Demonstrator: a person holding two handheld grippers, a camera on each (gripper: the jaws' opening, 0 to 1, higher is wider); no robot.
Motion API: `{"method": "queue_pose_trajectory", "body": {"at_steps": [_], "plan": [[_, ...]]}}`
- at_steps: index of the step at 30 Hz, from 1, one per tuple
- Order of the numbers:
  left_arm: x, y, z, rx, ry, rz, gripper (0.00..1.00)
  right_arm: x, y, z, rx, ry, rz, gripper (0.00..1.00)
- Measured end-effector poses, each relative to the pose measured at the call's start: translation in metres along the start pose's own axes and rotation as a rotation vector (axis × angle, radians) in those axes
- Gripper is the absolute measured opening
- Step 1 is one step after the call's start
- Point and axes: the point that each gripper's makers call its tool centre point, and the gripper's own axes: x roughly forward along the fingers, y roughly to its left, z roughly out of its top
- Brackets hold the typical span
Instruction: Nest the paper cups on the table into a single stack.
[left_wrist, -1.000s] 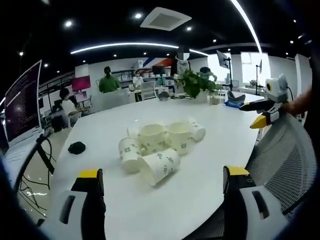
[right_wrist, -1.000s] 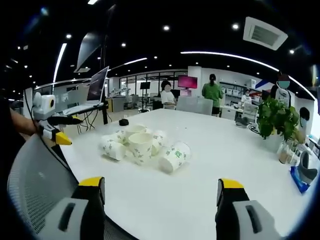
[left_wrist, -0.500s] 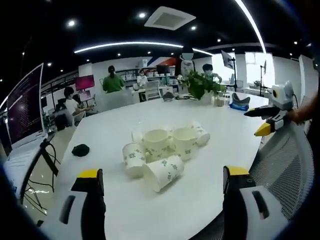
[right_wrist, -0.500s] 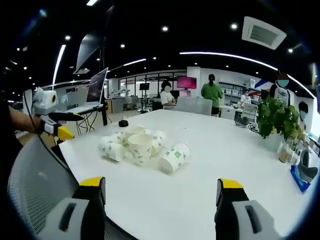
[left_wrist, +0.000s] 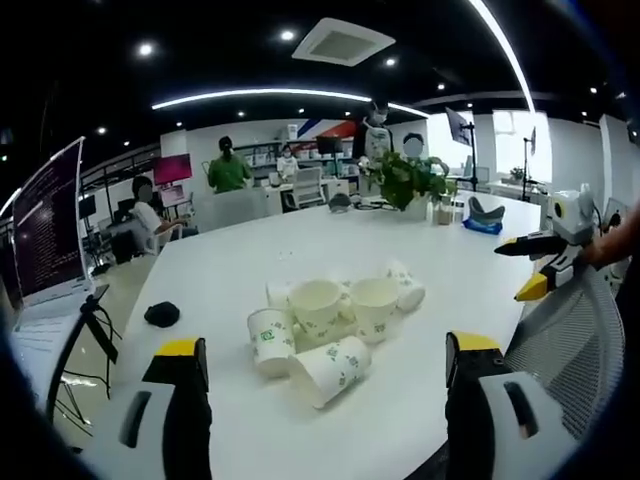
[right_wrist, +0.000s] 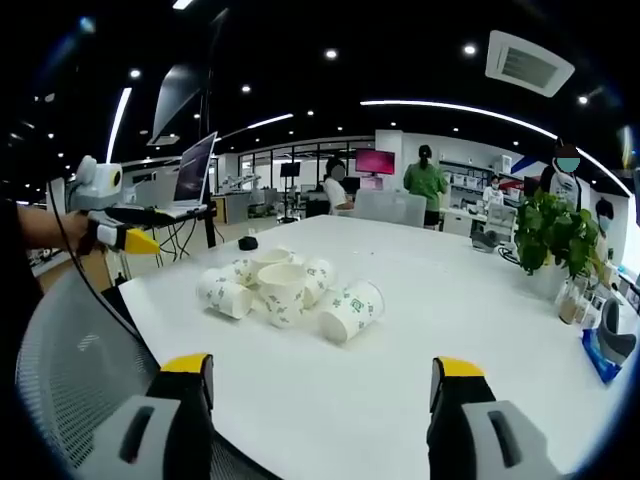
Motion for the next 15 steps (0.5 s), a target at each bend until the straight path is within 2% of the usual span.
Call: {"method": "queue_pose_trajectory", "body": {"at_steps": [15], "plan": [[0.027, -0.004, 0.007, -0.011, 0.009, 0.001, 0.96, 0.001, -0.003, -0.001, 0.004, 0.005, -0.006, 0.9]]}}
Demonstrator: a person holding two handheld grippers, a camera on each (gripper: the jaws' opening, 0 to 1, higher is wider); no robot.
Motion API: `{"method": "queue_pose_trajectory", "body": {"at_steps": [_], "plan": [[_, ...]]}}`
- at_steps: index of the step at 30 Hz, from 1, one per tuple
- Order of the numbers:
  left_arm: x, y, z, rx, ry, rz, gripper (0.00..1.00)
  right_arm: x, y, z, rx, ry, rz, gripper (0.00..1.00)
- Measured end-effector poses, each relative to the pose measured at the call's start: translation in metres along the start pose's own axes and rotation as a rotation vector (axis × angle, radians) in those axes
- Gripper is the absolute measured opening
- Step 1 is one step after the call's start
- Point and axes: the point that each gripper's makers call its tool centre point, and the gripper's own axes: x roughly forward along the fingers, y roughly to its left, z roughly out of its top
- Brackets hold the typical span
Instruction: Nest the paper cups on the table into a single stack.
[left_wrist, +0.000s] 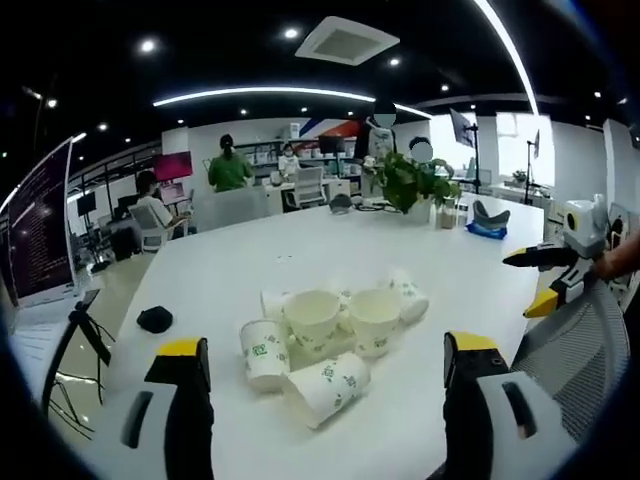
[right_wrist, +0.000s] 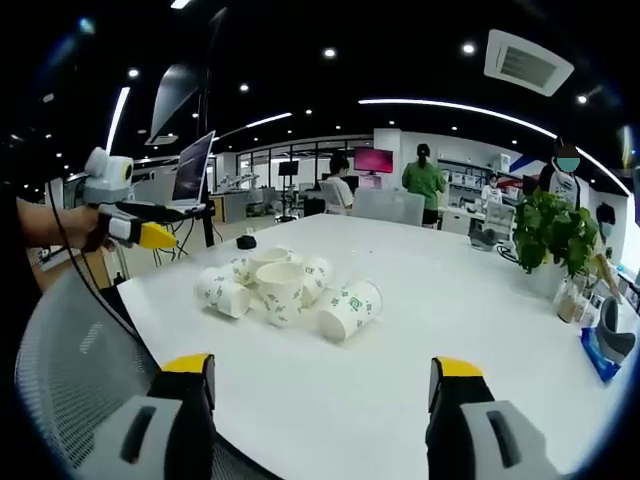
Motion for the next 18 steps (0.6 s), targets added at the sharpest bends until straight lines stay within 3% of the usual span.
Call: {"method": "queue_pose_trajectory", "body": {"at_steps": [18], "plan": [[0.031, -0.009, -0.005, 0.006, 0.023, -0.059, 0.87, 0.0, 0.0, -0.001, -0.006, 0.009, -0.007, 0.89]]}}
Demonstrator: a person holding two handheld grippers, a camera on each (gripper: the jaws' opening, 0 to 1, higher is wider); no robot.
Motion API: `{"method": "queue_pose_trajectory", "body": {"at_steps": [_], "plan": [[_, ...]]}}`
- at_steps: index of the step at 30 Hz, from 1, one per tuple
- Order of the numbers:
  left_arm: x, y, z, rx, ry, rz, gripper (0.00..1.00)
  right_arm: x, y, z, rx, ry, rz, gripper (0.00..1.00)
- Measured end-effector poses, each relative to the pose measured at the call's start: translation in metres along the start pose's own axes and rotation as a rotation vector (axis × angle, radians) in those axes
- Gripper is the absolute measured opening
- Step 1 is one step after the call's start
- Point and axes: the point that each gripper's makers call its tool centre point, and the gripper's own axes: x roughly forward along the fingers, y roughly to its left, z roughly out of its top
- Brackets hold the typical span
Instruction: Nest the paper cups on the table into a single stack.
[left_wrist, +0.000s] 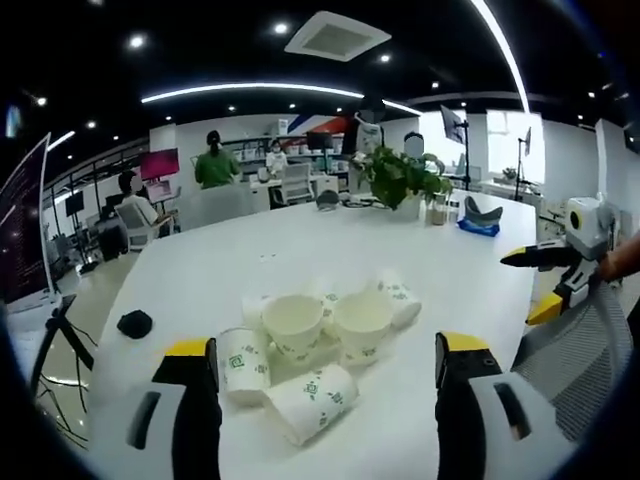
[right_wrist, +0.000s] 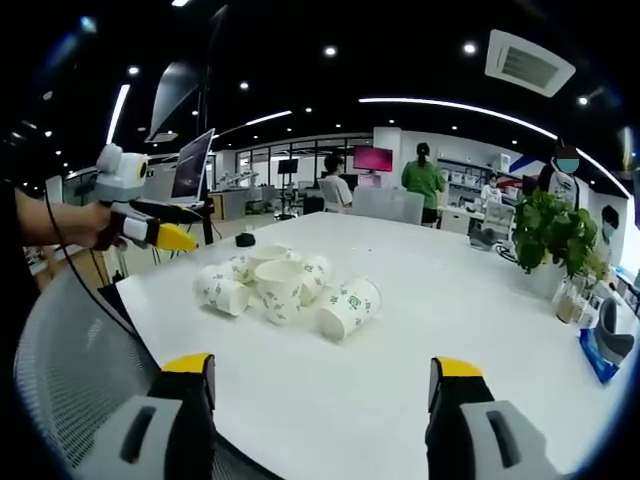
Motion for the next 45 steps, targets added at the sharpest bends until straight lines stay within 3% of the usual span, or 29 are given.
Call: {"method": "queue_pose_trajectory", "body": {"at_steps": [14, 26, 32, 45], "plan": [[0.034, -0.011, -0.001, -0.029, 0.049, -0.068, 0.76, 0.0, -0.001, -0.001, 0.001, 0.006, -0.005, 0.88], [0.058, -0.02, -0.012, -0.052, 0.13, -0.13, 0.68, 0.001, -0.002, -0.003, -0.001, 0.022, -0.001, 0.86], [0.069, -0.022, -0.014, -0.139, 0.149, -0.153, 0.62, 0.001, -0.001, -0.003, -0.001, 0.025, -0.001, 0.85], [0.086, -0.026, -0.024, -0.223, 0.202, -0.159, 0.52, 0.0, 0.001, -0.006, -0.002, 0.041, 0.001, 0.82]]}}
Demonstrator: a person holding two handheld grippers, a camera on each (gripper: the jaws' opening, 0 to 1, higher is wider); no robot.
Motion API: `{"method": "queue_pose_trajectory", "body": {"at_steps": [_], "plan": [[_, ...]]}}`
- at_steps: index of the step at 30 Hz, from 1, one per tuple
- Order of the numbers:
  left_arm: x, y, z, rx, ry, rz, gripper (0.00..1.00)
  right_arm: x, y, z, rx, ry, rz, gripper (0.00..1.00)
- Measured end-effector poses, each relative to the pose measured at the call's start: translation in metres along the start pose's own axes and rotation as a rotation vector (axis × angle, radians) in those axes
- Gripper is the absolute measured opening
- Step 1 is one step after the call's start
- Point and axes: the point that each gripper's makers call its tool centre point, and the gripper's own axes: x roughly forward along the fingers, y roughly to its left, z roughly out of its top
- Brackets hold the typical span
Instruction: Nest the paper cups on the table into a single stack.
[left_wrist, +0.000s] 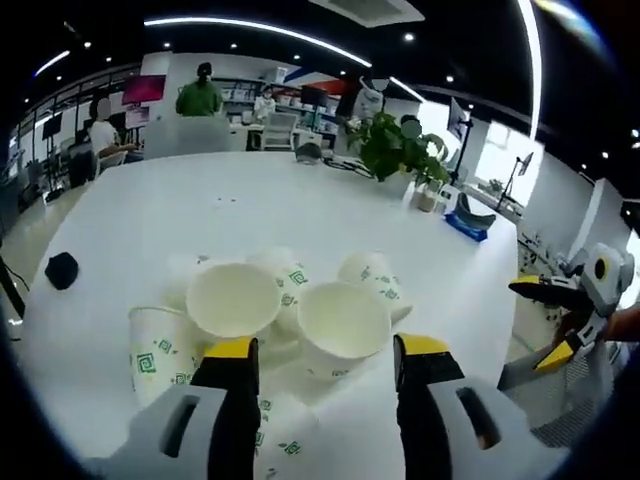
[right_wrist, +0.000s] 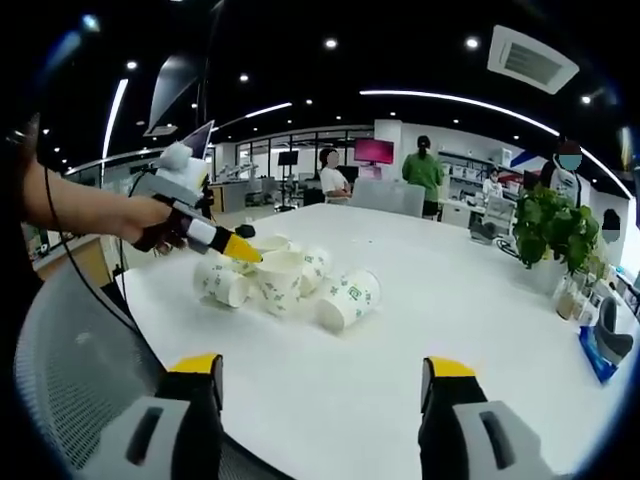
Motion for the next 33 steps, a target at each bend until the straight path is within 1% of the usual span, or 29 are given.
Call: {"method": "queue_pose_trajectory", "body": {"at_steps": [9, 19, 22, 24, 33], "plan": [[0.009, -0.004, -0.003, -0.011, 0.028, -0.016, 0.48, 0.0, 0.0, -0.003, -0.003, 0.011, 0.005, 0.8], [0.022, -0.002, -0.005, -0.017, 0.061, -0.018, 0.37, 0.0, 0.002, -0.003, -0.008, 0.018, 0.001, 0.78], [0.028, 0.002, -0.003, -0.028, 0.064, -0.013, 0.3, 0.0, 0.002, -0.003, -0.009, 0.02, 0.0, 0.77], [0.03, 0.003, -0.004, -0.028, 0.072, -0.008, 0.23, 0.0, 0.003, -0.003, -0.009, 0.021, 0.001, 0.77], [0.025, 0.003, -0.011, -0.019, 0.089, -0.014, 0.01, 0.0, 0.003, -0.004, -0.007, 0.027, 0.006, 0.75]]}}
